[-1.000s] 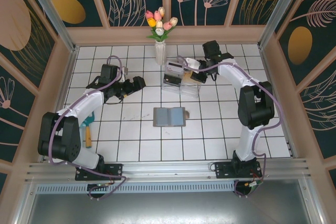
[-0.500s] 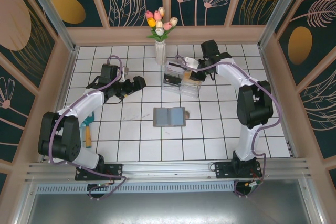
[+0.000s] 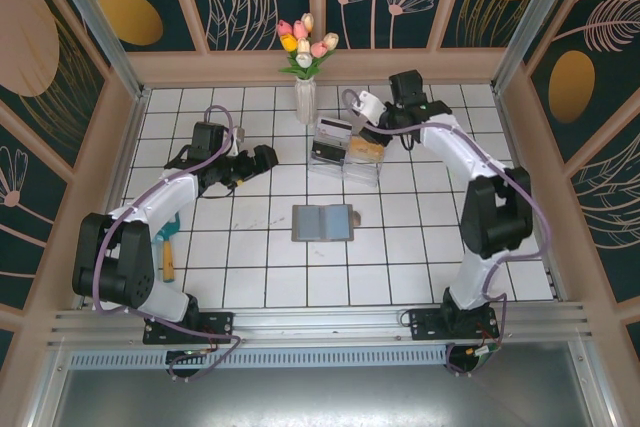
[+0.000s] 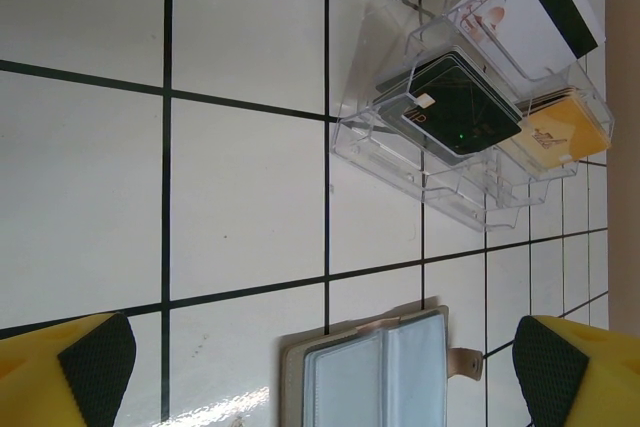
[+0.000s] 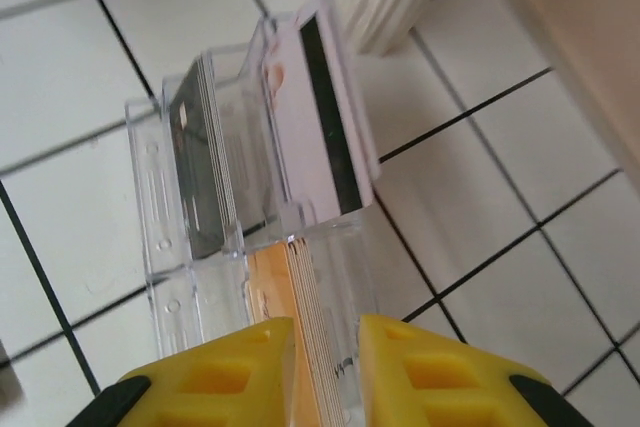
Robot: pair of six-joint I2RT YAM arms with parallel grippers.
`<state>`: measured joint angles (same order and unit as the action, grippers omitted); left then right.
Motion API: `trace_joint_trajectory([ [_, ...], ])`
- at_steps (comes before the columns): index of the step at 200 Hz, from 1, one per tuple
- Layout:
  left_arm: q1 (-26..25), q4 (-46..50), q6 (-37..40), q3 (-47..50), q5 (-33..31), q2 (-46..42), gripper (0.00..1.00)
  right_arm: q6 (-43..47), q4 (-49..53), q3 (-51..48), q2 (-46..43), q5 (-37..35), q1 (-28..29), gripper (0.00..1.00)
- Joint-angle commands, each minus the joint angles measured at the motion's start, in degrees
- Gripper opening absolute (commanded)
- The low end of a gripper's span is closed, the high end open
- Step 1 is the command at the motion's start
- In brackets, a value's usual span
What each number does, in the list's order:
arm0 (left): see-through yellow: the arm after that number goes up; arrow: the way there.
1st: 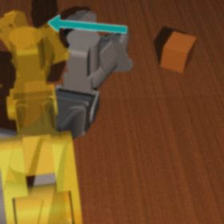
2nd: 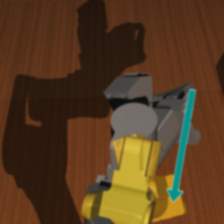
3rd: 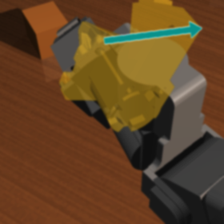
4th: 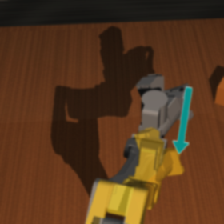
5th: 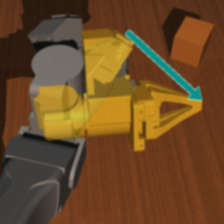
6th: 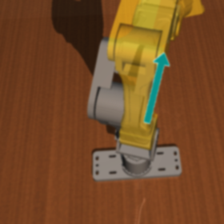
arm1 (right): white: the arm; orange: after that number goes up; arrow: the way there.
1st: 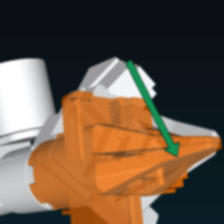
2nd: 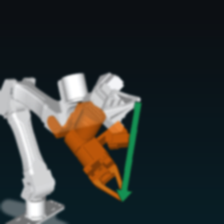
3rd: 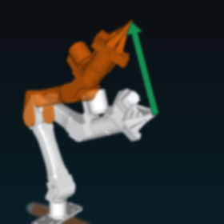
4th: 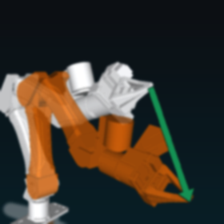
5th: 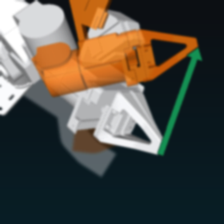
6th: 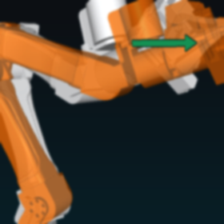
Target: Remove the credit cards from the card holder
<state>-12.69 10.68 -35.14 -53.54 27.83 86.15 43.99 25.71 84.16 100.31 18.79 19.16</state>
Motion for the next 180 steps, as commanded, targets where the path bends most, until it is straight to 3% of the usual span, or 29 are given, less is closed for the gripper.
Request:
trace_joint_trajectory([
  [1, 0.2, -0.2, -0.1, 1.2, -0.8, -1.2, 0.98, -16.7, -9.0, -5.9, -7.6, -4.8, 2.4, 0.30],
  [38, 0.0, -0.5, -0.8, 2.5, -0.3, -2.2, 0.99, -41.0, -15.4, -14.0, -15.7, -13.9, 8.2, 0.32],
  [59, -0.5, -0.2, -0.7, 3.3, -0.1, -2.7, 0.98, -49.8, -17.8, -18.7, -19.8, -19.0, 13.4, 0.43],
  [80, -1.4, 0.1, -0.8, 4.0, 0.2, -3.1, 0.99, -60.0, -15.9, -21.4, -21.8, -21.7, 16.5, 0.46],
  [117, -4.9, 0.5, -2.3, 5.5, 0.6, -3.9, 0.98, -82.9, -12.3, -28.4, -23.7, -19.9, 18.3, 0.47],
  [180, -12.3, -1.5, -8.6, 8.1, 2.9, -2.7, 0.94, -97.6, -15.4, -34.6, -16.1, -15.1, 25.4, 0.45],
])
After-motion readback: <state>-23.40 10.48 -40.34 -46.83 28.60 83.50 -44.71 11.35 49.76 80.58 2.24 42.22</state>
